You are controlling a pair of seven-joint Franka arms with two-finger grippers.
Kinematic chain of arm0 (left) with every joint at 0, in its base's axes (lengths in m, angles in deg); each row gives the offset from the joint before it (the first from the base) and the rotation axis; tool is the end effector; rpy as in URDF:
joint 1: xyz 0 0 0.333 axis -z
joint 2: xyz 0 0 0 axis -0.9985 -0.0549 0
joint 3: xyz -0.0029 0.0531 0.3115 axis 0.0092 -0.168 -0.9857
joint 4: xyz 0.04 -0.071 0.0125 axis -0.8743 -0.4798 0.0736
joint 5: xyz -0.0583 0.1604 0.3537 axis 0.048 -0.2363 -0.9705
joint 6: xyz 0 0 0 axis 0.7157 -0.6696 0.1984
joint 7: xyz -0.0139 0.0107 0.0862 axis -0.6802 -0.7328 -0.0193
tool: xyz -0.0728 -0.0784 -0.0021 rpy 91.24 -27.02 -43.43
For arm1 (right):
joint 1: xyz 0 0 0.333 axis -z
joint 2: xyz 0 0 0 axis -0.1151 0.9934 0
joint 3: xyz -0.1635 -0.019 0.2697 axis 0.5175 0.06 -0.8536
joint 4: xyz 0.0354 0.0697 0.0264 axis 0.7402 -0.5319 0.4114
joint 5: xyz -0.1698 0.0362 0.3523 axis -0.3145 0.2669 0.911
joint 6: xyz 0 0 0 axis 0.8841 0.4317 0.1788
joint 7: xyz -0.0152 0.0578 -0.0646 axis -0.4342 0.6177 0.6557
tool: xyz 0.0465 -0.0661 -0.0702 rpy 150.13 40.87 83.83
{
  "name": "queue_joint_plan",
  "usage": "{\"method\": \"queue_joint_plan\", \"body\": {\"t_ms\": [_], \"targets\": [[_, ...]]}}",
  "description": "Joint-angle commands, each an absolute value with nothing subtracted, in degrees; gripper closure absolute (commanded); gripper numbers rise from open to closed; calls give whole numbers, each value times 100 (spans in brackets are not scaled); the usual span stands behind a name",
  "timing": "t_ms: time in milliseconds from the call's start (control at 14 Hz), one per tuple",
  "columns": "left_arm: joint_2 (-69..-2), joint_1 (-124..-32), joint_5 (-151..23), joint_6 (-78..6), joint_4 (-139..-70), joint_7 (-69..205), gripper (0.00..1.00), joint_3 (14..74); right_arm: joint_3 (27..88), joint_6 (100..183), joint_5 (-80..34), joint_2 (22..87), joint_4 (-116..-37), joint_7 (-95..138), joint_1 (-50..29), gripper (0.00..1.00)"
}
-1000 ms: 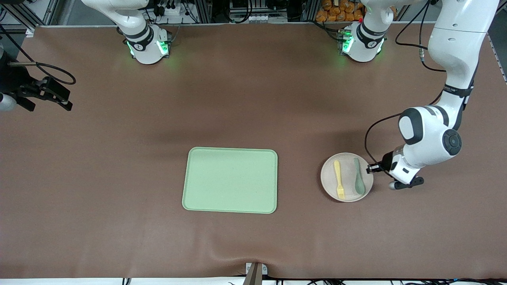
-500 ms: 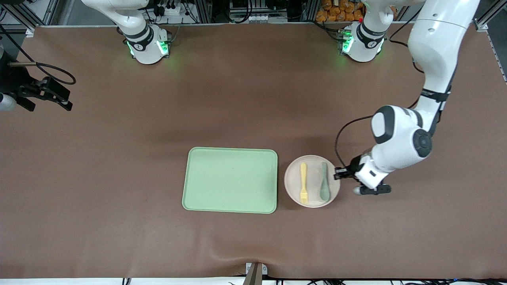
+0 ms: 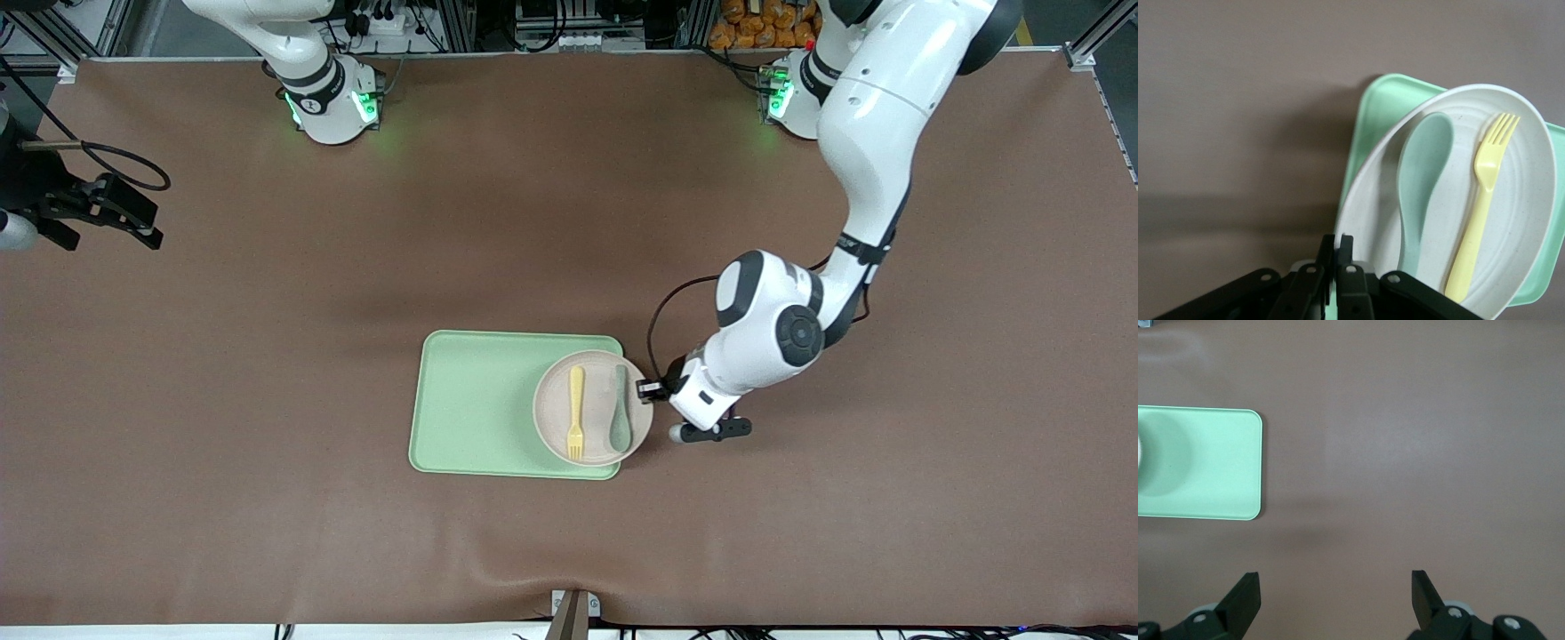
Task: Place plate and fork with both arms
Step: 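Slide the white plate with the left gripper onto the green tray, then release the plate and withdraw the left gripper while the right gripper reaches in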
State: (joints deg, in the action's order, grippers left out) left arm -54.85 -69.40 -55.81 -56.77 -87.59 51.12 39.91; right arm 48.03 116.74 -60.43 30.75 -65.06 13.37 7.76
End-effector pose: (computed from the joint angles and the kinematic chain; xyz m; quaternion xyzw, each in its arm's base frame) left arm 0.6499 -0.3563 0.2469 0.9747 0.0742 -0.0117 0.2107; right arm 0.5522 0.0283 0.6525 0.9994 0.0010 0.0340 0.0014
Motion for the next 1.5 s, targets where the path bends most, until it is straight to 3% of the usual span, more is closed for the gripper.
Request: {"method": "queue_joint_plan", "body": {"t_ms": [0, 357, 857, 929, 1000, 1071, 1143, 1429], "targets": [[-5864, -6770, -5522, -5784, -8307, 4964, 100, 3938, 4741, 11627, -5967, 3096, -6449, 1429, 898, 0], [-6207, -6498, -5531, -6409, -8307, 4972, 100, 3929, 4741, 11627, -5967, 3105, -6458, 1429, 898, 0], [-6251, -6383, -5539, -6427, -8350, 4972, 100, 3929, 4741, 11601, -5967, 3105, -6476, 1429, 898, 0], [-6260, -6383, -5531, -6418, -8342, 4972, 88, 3929, 4741, 11583, -5967, 3105, -6476, 1420, 898, 0], [-6260, -6383, -5548, -6418, -8350, 4972, 61, 3929, 4741, 11574, -5967, 3105, -6476, 1420, 898, 0], [-6251, -6374, -5566, -6418, -8351, 4972, 6, 3929, 4741, 11574, -5967, 3105, -6476, 1420, 898, 0], [-6216, -6374, -5540, -6418, -8351, 4955, 0, 3929, 4741, 11574, -5967, 3105, -6476, 1420, 898, 0], [-5542, -6567, -5601, -5824, -8342, 4814, 0, 3851, 4741, 11583, -5967, 3157, -6476, 1429, 890, 0]]}}
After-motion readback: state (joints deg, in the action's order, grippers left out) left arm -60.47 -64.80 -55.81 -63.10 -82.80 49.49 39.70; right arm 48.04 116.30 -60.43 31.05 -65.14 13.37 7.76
